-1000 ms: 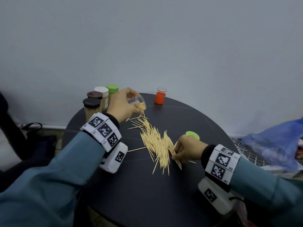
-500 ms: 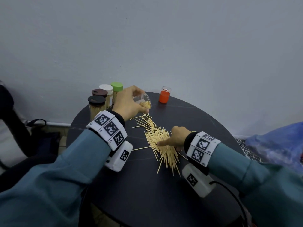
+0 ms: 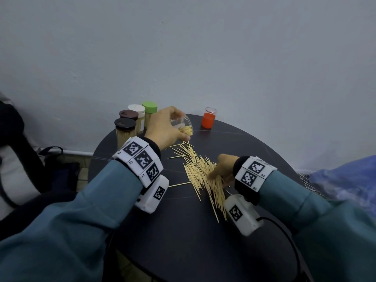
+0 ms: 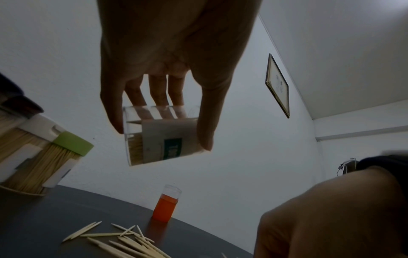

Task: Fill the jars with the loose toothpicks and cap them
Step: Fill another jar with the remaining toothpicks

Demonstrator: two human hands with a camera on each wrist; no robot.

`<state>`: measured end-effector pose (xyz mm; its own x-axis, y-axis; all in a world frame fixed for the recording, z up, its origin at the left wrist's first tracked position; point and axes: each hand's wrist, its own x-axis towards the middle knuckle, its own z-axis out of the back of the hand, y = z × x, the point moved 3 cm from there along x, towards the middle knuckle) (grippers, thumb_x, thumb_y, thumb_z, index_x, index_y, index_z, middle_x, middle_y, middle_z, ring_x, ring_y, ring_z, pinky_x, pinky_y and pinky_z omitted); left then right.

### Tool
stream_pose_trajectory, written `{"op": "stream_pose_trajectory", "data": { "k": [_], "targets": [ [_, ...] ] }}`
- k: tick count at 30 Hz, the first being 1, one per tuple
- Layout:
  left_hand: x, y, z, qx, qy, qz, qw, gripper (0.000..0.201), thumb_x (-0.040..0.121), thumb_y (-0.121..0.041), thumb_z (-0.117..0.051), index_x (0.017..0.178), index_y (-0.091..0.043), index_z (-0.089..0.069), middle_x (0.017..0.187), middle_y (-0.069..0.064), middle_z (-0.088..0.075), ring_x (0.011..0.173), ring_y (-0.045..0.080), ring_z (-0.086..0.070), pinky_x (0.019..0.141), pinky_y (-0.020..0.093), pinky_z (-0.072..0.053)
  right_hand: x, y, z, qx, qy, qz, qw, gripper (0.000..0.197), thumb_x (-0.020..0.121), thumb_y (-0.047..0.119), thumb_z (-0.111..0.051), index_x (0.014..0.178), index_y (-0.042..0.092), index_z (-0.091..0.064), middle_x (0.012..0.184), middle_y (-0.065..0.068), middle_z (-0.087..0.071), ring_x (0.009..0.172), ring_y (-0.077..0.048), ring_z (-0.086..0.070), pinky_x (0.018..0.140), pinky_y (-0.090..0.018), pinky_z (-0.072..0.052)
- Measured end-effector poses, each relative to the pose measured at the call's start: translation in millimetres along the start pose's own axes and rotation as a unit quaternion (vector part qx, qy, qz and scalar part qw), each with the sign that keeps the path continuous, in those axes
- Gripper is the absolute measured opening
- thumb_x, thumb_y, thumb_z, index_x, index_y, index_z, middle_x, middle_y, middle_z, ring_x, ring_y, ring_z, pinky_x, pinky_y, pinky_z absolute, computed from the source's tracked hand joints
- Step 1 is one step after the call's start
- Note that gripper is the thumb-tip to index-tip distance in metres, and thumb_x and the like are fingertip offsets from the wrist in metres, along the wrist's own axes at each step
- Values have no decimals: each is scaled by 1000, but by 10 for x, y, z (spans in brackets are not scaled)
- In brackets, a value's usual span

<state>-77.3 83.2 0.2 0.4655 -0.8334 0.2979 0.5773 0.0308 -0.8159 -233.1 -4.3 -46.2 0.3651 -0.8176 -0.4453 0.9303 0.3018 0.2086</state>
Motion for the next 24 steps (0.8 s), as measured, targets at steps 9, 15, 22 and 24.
{"op": "stream_pose_trajectory", "data": {
  "k": [9,15,22,24],
  "targets": [
    [17,23,-62,2,10,0,1000,58,63,-13,-86,115,-13,-59,120,1,-60,100,7,-47,80,18,-35,50,-219,70,136,38,-16,990,22,91,20,-60,80,1,-57,75,-7,-64,59,-15,-62,60,-25,-54],
    [43,93,-139,0,54,15,998,59,64,-17,-85,115,-14,-55,119,2,-57,105,13,-49,77,17,-41,31,-309,58,367,82,0,926,9,96,6,-47,93,-3,-47,70,-13,-70,62,-18,-69,56,-28,-57],
    [32,134,-211,-6,109,36,993,60,67,-24,-84,116,-16,-49,114,1,-57,98,13,-53,61,14,-37,42,-319,72,482,54,59,873,12,97,3,-43,91,-5,-49,65,-12,-70,60,-17,-70,67,-31,-58],
    [31,138,-228,3,122,35,992,60,68,-24,-83,118,-17,-51,115,2,-57,99,14,-53,68,18,-40,20,-299,93,521,44,74,849,13,97,2,-42,90,-5,-50,65,-14,-69,57,-17,-69,57,-28,-59]
  ]
}}
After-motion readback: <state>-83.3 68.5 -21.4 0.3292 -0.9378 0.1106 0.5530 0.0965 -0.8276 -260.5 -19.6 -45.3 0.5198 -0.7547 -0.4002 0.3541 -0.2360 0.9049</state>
